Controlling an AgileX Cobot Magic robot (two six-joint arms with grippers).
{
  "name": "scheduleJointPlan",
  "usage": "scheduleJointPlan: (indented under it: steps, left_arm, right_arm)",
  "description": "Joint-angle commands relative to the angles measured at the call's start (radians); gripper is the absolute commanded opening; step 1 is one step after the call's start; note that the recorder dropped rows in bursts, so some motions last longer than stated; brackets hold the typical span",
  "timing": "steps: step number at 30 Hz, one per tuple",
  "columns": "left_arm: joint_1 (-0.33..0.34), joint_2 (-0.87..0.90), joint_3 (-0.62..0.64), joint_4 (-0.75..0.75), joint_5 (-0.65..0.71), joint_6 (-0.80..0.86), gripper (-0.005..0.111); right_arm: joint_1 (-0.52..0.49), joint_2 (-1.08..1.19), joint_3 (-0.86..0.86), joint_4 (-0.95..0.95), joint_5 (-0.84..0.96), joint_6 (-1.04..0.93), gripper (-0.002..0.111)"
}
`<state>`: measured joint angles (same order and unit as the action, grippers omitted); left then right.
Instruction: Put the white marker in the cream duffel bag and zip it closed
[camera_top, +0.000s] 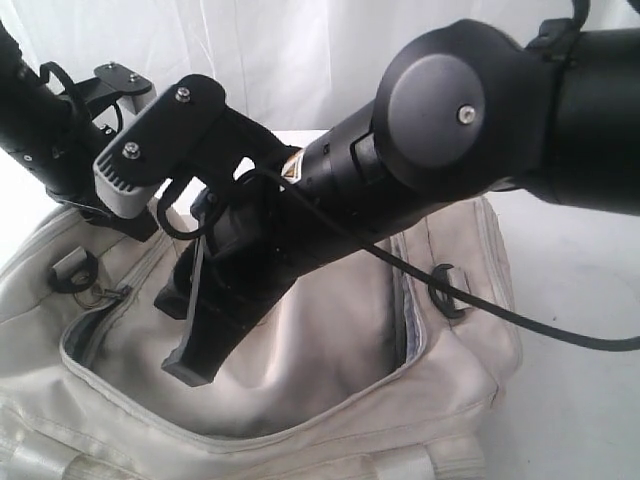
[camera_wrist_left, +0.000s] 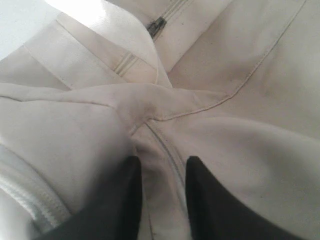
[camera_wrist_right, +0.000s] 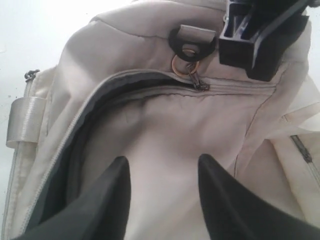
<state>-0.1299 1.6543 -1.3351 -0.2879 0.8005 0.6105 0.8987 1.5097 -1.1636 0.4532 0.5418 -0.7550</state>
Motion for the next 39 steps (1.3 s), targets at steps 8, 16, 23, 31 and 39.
scheduleJointPlan:
  steps: [8, 16, 23, 31, 39]
  left_arm:
    - [0.054, 0.015, -0.002, -0.006, -0.015, -0.061, 0.0]
    - [0.059, -0.002, -0.004, -0.045, 0.017, -0.061, 0.0]
    - [0.059, -0.02, -0.004, -0.049, -0.004, -0.08, 0.0]
    - [0.059, -0.033, -0.004, -0.049, 0.006, -0.083, 0.0]
    - [0.059, -0.037, -0.004, -0.062, 0.015, -0.083, 0.0]
  right_arm:
    - [0.04, 0.071, -0.001, 0.006, -0.092, -0.105, 0.041]
    - [0.059, 0.094, -0.003, 0.001, -0.139, -0.122, 0.041]
    - [0.059, 0.139, -0.022, 0.003, -0.143, -0.14, 0.036]
    - [0.059, 0.158, -0.092, 0.011, -0.146, -0.138, 0.036]
    - [0.067, 0.169, -0.103, 0.012, -0.146, -0.138, 0.036]
